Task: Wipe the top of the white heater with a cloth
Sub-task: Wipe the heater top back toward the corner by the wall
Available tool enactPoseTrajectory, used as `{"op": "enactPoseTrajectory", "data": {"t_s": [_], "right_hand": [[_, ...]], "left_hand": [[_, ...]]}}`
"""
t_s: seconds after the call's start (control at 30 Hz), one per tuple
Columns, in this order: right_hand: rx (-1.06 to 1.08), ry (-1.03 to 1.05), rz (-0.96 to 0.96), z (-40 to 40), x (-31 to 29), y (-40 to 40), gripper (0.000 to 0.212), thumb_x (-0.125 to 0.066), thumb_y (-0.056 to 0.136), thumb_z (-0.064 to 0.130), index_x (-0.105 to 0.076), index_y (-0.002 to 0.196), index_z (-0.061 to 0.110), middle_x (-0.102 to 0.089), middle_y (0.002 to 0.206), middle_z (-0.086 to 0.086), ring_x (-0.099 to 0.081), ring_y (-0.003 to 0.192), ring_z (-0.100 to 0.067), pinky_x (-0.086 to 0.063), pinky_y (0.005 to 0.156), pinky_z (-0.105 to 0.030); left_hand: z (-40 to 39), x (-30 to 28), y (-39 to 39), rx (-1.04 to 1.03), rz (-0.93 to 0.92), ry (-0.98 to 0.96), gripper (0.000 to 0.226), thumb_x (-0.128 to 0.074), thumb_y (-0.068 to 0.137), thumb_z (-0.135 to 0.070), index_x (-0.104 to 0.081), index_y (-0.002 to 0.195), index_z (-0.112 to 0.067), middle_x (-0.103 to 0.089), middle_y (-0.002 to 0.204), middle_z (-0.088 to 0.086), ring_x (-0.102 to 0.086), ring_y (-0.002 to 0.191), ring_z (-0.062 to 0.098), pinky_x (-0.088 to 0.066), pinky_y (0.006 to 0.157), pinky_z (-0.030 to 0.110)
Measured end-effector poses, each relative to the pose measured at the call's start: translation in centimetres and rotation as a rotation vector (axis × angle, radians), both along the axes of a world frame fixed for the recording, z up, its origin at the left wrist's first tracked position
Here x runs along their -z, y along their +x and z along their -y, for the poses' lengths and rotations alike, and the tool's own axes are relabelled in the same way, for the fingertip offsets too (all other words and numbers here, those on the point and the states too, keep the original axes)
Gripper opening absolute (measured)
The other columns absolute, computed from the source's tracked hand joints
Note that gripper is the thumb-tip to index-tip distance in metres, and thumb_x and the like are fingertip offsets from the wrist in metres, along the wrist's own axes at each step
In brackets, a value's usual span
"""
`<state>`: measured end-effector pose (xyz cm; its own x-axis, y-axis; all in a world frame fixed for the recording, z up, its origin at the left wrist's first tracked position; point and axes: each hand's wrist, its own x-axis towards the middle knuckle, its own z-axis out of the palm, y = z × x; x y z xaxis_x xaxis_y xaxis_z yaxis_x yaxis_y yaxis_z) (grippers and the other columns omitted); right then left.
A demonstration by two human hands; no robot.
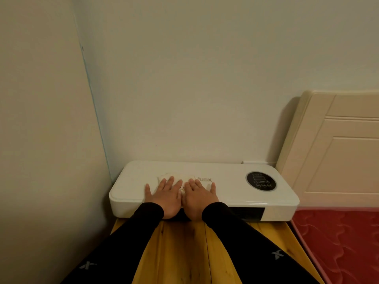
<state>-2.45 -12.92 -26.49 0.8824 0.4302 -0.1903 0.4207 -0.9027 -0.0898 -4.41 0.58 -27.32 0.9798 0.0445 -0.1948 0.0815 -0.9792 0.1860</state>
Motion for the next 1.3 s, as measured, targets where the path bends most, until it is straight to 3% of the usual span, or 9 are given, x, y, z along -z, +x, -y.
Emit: {"op": "enactPoseTrajectory", "data": {"t_s": [0.13,0.5,1.3], "right_hand": [[-0.013,-0.004,0.015,1.0,-0.4,-1.2,0.066,-0.029,0.103,0.03,-0.002,0.16,0.009,0.002,0.169,-0.008,0.004,0.155,-0.025,0.005,0.116,-0.067],[0.012,0.032,0.019,2.1,-0.1,-1.1,0.063,-0.024,0.104,0.034,-0.006,0.16,0.012,-0.001,0.169,-0.005,0.002,0.155,-0.023,0.003,0.117,-0.067],[0.088,0.107,-0.007,2.7,1.0,7.6,0.066,-0.018,0.103,0.042,-0.001,0.16,0.014,0.006,0.169,-0.001,0.009,0.155,-0.018,0.003,0.118,-0.066]], "left_hand": [[1.0,-0.5,-1.1,0.014,0.026,-0.009,0.055,-0.011,0.103,-0.043,0.001,0.157,-0.039,0.011,0.166,-0.009,0.01,0.153,0.017,0.01,0.116,0.063],[2.3,0.2,-0.8,0.023,0.05,-0.002,0.056,-0.012,0.102,-0.045,0.0,0.157,-0.041,0.008,0.167,-0.008,0.007,0.153,0.019,0.008,0.116,0.065],[2.8,0.6,8.2,0.043,0.016,-0.001,0.055,-0.007,0.103,-0.044,0.005,0.156,-0.04,0.017,0.165,-0.01,0.014,0.152,0.016,0.008,0.117,0.063]]}}
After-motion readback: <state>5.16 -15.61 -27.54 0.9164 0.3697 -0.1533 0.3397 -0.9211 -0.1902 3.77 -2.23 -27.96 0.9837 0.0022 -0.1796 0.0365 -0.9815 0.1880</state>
